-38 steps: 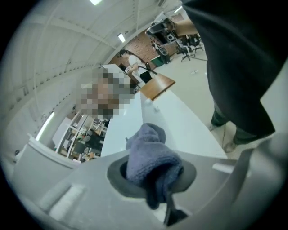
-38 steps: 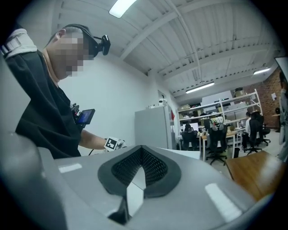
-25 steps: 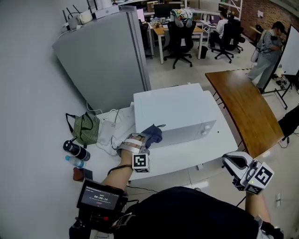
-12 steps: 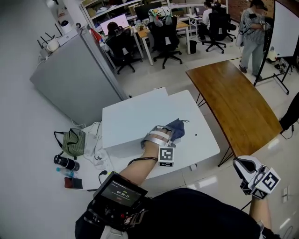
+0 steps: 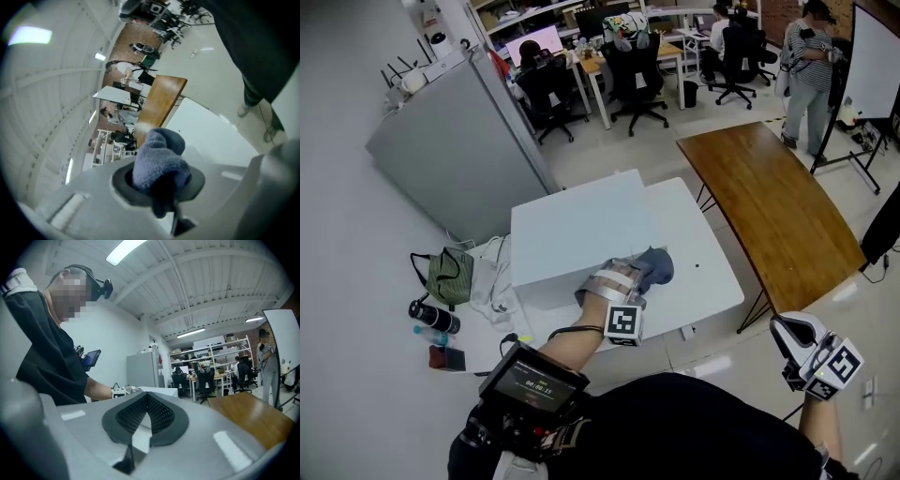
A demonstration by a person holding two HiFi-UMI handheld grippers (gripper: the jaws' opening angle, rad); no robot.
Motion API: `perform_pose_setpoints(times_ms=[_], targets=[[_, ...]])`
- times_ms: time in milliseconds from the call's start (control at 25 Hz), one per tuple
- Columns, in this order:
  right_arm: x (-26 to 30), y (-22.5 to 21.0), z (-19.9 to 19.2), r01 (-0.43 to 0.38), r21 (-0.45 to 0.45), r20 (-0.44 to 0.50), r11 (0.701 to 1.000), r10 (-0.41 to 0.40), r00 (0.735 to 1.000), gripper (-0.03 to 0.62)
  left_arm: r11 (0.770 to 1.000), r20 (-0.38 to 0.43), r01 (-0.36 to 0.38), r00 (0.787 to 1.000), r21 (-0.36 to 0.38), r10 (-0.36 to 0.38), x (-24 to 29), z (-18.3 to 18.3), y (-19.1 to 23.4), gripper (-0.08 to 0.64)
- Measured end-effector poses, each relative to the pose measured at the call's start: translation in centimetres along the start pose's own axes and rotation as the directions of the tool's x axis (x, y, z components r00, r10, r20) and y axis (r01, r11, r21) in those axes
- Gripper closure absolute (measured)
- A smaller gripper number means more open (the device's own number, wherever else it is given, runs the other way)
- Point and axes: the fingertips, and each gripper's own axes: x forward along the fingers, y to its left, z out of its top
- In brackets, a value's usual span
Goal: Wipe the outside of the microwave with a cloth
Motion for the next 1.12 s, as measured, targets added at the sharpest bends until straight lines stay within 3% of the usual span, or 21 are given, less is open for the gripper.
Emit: perform_pose_setpoints(times_ms=[40,80,120,160,240,360,400,440,480,560,640,840,1000,1120], targets=[[1.5,1.5,0.1,-0.023,-0.008,-0.003,1.000,0.023,1.000,0.588,0.995,-0.005,0.003,1.000,-0.103,-0.004,-2.2,-2.7,-1.3,0.503],[3.3,3.1,0.2,-0.050,-0.015,-0.006,0.999,0.050,0.999,0.588,0.972,-0.016,0.005,1.000,-0.235,-0.009,-4.4,-6.0,-2.9,0.503],[5.0,5.0,0.2,-0.079,-0.021,-0.009,0.997,0.079,0.997,0.588,0.922,-0.029,0.002,0.999,-0.388,-0.015,-6.5,-9.7,-4.8,0.503],[6.8,7.0,0.2,-0.109,-0.023,-0.012,0.994,0.109,0.994,0.588,0.840,-0.047,-0.008,0.999,-0.543,-0.021,-8.6,-13.6,-6.9,0.503],[10.2,10.9,0.2,-0.164,-0.022,-0.024,0.986,0.163,0.986,0.588,0.617,-0.096,-0.055,0.995,-0.785,-0.033,-12.7,-21.2,-10.9,0.503],[13.9,15.8,-0.1,-0.221,-0.025,-0.052,0.975,0.220,0.974,0.588,0.284,-0.143,-0.135,0.990,-0.949,-0.008,-17.1,-29.3,-14.0,0.503],[14.6,17.1,-0.1,-0.234,-0.024,-0.059,0.972,0.232,0.971,0.588,0.191,-0.137,-0.135,0.991,-0.972,0.007,-17.7,-30.5,-14.1,0.503],[15.3,18.2,0.2,-0.243,-0.019,-0.059,0.970,0.241,0.969,0.588,0.122,-0.122,-0.123,0.992,-0.985,0.021,-17.9,-31.1,-13.9,0.503],[15.8,18.9,0.7,-0.247,-0.014,-0.055,0.969,0.246,0.968,0.588,0.075,-0.102,-0.104,0.994,-0.992,0.035,-17.6,-31.2,-13.5,0.503],[16.0,19.2,0.8,-0.234,-0.022,-0.065,0.972,0.233,0.970,0.588,0.024,-0.060,-0.062,0.997,-0.998,0.058,-16.3,-30.8,-12.6,0.503],[15.2,18.3,0.3,-0.210,-0.036,-0.083,0.977,0.206,0.975,0.588,0.003,-0.028,-0.028,0.997,-1.000,0.073,-14.4,-29.7,-11.4,0.503],[10.9,13.2,-0.4,-0.142,-0.030,-0.075,0.989,0.139,0.987,0.588,0.018,0.056,0.055,0.997,-0.998,0.060,-8.3,-22.6,-8.1,0.503],[6.1,6.7,-1.1,-0.097,0.012,-0.057,0.995,0.098,0.994,0.588,-0.030,0.107,0.109,0.993,-0.994,0.045,-2.5,-15.6,-5.7,0.503],[2.9,1.8,-1.5,-0.067,0.040,-0.048,0.997,0.069,0.996,0.588,-0.032,0.133,0.133,0.991,-0.991,0.022,1.5,-10.9,-4.0,0.503]])
